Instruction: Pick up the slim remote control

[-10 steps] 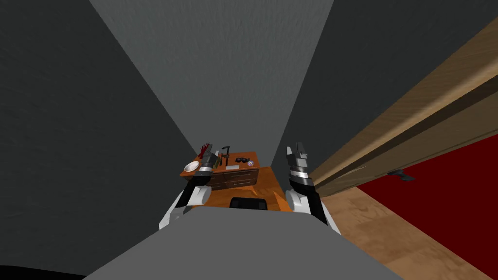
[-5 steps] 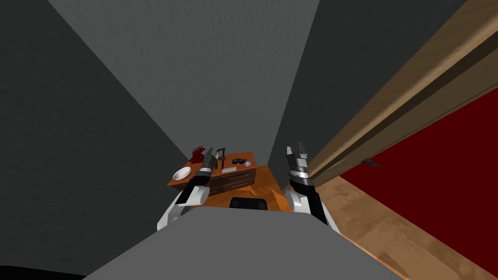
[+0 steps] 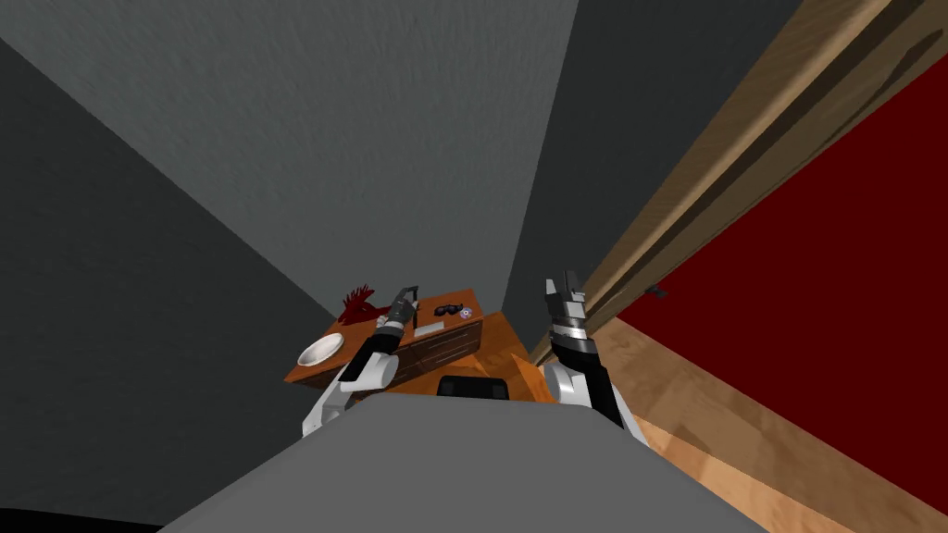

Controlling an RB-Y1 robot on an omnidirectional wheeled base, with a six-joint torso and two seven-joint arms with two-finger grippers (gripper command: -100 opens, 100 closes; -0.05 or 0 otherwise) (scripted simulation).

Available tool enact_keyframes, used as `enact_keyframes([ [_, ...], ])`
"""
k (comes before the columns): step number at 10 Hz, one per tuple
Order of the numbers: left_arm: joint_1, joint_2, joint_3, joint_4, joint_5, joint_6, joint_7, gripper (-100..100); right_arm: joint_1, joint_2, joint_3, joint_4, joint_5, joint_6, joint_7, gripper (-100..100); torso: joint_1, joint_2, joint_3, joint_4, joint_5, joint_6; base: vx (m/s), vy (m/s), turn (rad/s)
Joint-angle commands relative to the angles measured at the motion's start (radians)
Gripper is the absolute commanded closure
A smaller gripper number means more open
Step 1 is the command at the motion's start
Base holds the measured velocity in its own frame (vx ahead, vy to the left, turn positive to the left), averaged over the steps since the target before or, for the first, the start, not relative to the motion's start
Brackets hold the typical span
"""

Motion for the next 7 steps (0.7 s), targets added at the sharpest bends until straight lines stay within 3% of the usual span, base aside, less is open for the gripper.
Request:
enact_keyframes([
  [1, -0.002, 0.012, 0.007, 0.021, 0.012, 0.030, 0.017, -100, 0.000, 0.000, 0.000, 0.000, 0.000, 0.000, 0.000, 0, 0.000, 0.000, 0.000, 0.000, 0.000, 0.000, 0.012, 0.043, -0.145],
  [7, -0.014, 0.031, 0.031, 0.111, 0.055, 0.178, 0.086, -100, 0.000, 0.000, 0.000, 0.000, 0.000, 0.000, 0.000, 0, 0.000, 0.000, 0.000, 0.000, 0.000, 0.000, 0.009, 0.044, -0.221],
])
